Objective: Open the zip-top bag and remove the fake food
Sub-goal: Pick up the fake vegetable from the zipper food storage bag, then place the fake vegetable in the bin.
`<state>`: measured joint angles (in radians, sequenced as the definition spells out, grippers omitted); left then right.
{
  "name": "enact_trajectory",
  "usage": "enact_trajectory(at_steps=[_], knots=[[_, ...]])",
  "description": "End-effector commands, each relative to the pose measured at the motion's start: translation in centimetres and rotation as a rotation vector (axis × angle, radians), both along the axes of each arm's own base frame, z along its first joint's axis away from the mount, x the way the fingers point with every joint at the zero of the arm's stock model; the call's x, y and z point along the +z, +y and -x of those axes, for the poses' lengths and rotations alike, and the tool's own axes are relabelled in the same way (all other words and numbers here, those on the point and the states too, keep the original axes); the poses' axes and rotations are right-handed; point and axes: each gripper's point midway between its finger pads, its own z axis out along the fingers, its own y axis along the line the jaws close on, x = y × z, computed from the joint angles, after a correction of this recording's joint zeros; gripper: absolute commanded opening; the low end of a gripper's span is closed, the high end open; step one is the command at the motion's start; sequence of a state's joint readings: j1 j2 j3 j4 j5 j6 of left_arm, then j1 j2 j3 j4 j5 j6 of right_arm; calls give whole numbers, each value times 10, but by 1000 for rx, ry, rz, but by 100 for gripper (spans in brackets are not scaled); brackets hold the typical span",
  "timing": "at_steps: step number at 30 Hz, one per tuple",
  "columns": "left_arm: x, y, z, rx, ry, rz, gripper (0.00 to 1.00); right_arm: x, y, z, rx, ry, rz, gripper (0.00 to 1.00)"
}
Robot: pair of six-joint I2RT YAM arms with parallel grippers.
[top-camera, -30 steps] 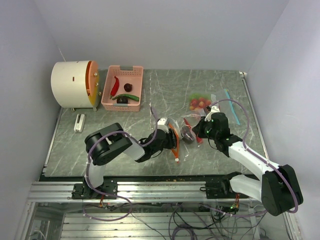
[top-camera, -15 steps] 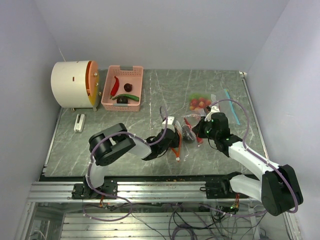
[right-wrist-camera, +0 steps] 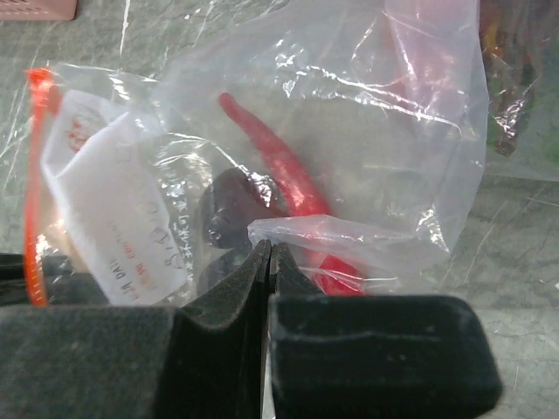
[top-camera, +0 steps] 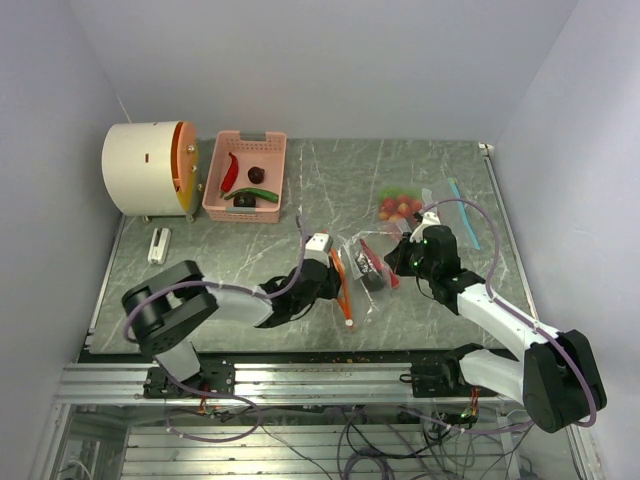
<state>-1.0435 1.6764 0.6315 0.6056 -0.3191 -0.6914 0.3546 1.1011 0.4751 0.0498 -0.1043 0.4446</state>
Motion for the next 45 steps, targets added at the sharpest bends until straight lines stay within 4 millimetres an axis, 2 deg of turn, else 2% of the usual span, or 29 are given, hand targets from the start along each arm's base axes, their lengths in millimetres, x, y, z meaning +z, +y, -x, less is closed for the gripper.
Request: enact_trajectory(at_steps=[1,6,9,13,15,17,20,25,30,33,36,41,45], knots=[[11,36,-5,70,-28,-42,14,3,-1,-6,-15,-27,-6,0],[17,88,-13,163,-22,-64,14,1,0,-6,-13,-25,-12,0],[31,118,-18,225,-38,-64,14,0,2,-7,-9,-18,-19,0],[64,166,-38,351,-102,-66,14,-2,4,-6,-2,-13,-33,0],[76,178,-47,368,-119,-71,14,-3,5,-5,0,-11,-35,0],[93,192,-65,410,-135,-82,14,-2,5,-6,-1,-13,-34,0],[106,210,-95,468,-143,-118,14,1,3,-7,-5,-19,-28,0],[107,237,-161,543,-112,-112,14,5,2,-8,-3,-28,-18,0],[104,251,-224,590,-94,-99,14,0,0,-8,-4,-20,2,0],[103,249,-260,595,-111,-139,15,-5,-2,-9,-7,-10,15,0],[79,256,-289,633,-75,-228,16,-7,-2,-10,-11,-9,23,0],[60,258,-319,644,-60,-238,17,-9,-5,-12,-17,-8,36,0],[59,259,-329,660,-67,-226,31,-11,-5,-11,-11,0,40,0]])
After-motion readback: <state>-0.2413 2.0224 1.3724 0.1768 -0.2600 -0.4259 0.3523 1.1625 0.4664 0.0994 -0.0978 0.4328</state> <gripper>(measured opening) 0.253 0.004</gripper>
